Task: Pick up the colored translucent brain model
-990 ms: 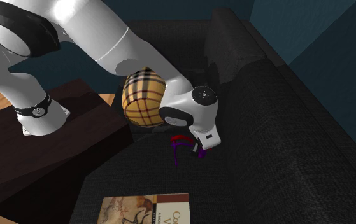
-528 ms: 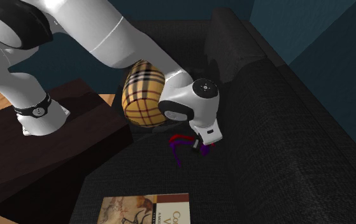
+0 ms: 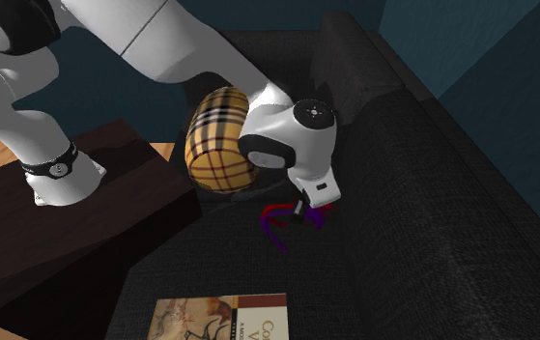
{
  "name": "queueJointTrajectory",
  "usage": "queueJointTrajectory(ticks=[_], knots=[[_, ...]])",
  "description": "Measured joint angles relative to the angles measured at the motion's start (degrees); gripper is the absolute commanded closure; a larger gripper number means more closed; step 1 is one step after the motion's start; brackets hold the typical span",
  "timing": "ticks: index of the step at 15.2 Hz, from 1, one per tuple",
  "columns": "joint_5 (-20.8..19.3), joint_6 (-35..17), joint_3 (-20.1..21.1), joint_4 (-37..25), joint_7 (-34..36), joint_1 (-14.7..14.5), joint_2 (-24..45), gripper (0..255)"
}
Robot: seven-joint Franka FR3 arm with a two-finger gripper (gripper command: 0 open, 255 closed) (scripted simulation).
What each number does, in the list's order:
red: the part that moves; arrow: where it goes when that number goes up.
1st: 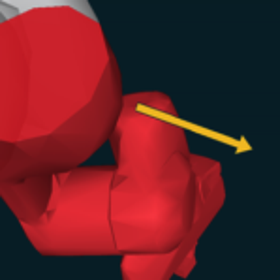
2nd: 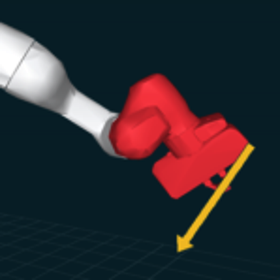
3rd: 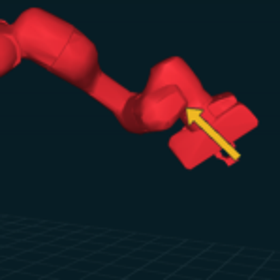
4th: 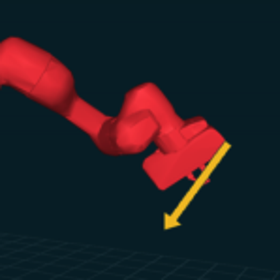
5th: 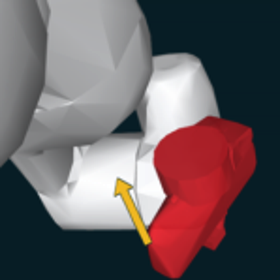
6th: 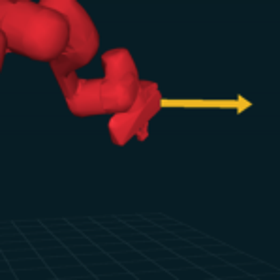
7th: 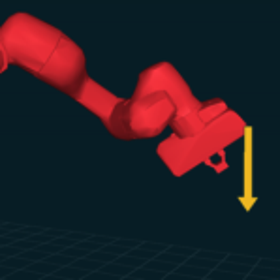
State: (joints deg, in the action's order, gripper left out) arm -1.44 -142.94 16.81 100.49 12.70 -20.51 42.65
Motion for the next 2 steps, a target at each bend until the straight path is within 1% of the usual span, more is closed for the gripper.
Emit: queueJointTrajectory(ticks=[2], knots=[[0.16,0.69,0.18,0.26,0.03,0.16,-0.95,255]])
